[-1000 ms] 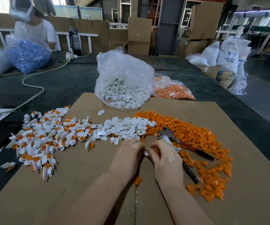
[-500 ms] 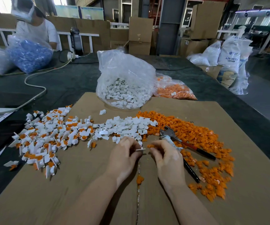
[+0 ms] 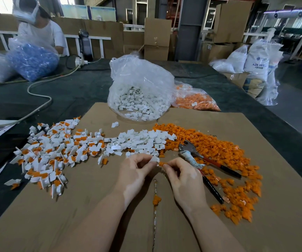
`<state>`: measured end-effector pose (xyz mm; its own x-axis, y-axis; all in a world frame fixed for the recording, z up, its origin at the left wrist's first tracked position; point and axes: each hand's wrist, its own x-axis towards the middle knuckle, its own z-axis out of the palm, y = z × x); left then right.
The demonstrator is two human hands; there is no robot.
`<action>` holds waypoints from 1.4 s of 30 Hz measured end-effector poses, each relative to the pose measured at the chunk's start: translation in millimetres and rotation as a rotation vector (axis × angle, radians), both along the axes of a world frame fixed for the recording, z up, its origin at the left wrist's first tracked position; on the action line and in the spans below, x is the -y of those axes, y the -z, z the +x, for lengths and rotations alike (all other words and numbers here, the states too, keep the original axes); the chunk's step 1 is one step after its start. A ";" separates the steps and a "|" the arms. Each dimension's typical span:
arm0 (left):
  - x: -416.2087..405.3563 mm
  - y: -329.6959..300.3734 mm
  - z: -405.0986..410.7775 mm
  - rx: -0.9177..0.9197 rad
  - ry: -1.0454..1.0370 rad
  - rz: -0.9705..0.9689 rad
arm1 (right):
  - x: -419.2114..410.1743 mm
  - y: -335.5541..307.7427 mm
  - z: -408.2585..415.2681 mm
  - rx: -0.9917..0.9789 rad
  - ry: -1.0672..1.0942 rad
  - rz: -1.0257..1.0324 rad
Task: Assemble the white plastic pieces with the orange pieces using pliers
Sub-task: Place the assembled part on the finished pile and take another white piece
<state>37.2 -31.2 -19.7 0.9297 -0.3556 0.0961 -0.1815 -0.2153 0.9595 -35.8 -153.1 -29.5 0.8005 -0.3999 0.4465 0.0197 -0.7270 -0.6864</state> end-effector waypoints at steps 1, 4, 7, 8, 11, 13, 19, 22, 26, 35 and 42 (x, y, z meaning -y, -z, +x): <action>0.0 0.5 0.1 0.001 0.001 0.004 | -0.2 -0.2 0.1 -0.002 -0.008 0.001; -0.2 -0.4 -1.3 -0.021 0.015 0.002 | -1.1 -0.3 -0.2 0.001 -0.030 -0.018; -0.1 -2.1 -3.1 -0.118 0.058 -0.066 | -1.0 0.4 -0.5 0.000 -0.022 -0.045; -0.5 -2.3 -3.5 -0.126 0.070 -0.070 | -0.8 0.9 -0.4 -0.003 -0.015 -0.053; -1.7 -1.7 -4.4 -0.098 0.108 -0.032 | -1.4 2.2 0.4 -0.018 0.008 -0.092; -1.6 -1.0 -5.6 -0.079 0.139 -0.021 | -2.7 2.6 1.2 -0.040 0.020 -0.127; -0.7 -0.3 -9.3 -0.019 0.154 0.015 | -4.3 1.7 0.3 -0.042 -0.001 -0.165; -0.7 0.8 -10.1 0.020 0.158 0.054 | -3.1 2.4 0.5 -0.056 -0.022 -0.156; -1.9 -0.6 -6.9 -0.061 0.143 -0.040 | 0.0 2.9 0.4 -0.053 -0.062 -0.035; -4.5 2.4 -2.6 -0.166 0.154 -0.160 | -1.6 -2.6 -0.5 0.040 -0.150 0.036; -5.7 2.1 -2.3 -0.139 0.183 -0.123 | -2.1 -5.2 -0.2 0.019 -0.146 0.019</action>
